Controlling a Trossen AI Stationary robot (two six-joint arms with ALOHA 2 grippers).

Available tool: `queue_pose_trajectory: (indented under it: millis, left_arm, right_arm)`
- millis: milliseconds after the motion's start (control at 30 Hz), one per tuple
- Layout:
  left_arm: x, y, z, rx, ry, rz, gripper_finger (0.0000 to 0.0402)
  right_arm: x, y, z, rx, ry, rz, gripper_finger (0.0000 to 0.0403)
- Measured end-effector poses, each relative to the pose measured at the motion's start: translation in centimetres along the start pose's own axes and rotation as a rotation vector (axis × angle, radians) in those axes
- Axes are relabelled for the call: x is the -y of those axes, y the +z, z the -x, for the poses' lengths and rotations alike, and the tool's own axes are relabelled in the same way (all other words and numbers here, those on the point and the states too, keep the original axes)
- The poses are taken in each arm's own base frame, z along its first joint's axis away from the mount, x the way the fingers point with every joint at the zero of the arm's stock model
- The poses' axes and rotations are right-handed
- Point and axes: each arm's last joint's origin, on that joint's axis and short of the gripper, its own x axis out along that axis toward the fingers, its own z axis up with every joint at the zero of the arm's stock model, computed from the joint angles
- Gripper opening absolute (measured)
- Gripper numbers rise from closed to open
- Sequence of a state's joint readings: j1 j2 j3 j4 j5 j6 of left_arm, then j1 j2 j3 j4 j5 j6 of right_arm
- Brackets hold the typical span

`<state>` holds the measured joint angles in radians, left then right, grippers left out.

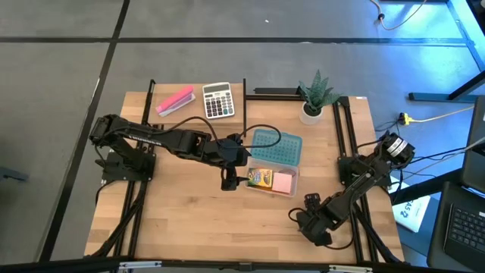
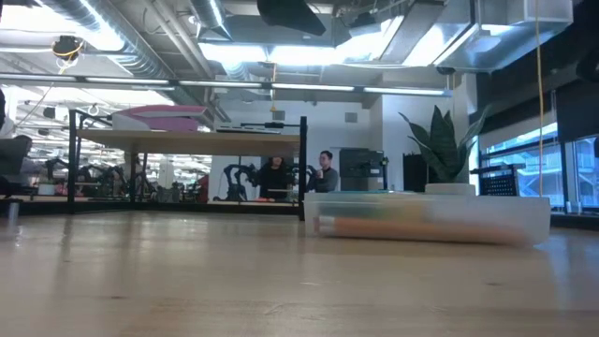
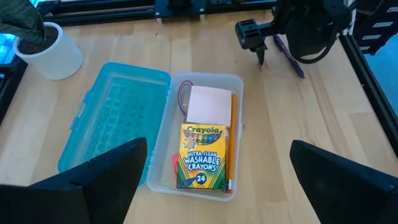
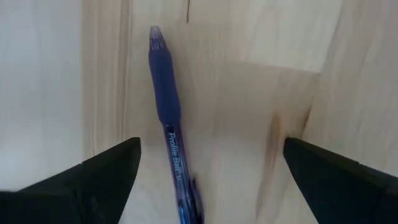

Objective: Pack school essentials
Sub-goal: Put the pen into the supply box

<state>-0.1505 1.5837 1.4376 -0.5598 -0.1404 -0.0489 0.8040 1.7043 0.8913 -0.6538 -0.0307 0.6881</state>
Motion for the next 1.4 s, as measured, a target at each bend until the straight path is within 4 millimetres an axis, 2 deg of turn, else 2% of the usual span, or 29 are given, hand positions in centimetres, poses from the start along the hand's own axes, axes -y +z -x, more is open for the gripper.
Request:
queue_pose_trajectory:
  millis: [233, 400, 967, 1400]
  left_arm:
    - [0.0, 0.0, 0.0, 0.000, -0.001, 0.002, 0.0390]
    - [0.4, 0.0, 0.1, 0.001, -0.010, -0.004, 0.0390]
    - [4.8, -0.4, 0.9, 0.001, -0.107, 0.035, 0.0390]
    - [6.1, -0.6, 1.2, 0.000, -0.139, 0.020, 0.0390]
  right_arm:
    - [0.0, 0.0, -0.1, 0.008, -0.009, -0.015, 0.0398]
    - [0.1, 0.0, -0.1, 0.010, -0.016, -0.014, 0.0379]
    - [0.2, 0.0, -0.2, 0.033, -0.051, -0.043, 0.0297]
    - [0.2, 0.0, -0.2, 0.035, -0.056, -0.035, 0.0254]
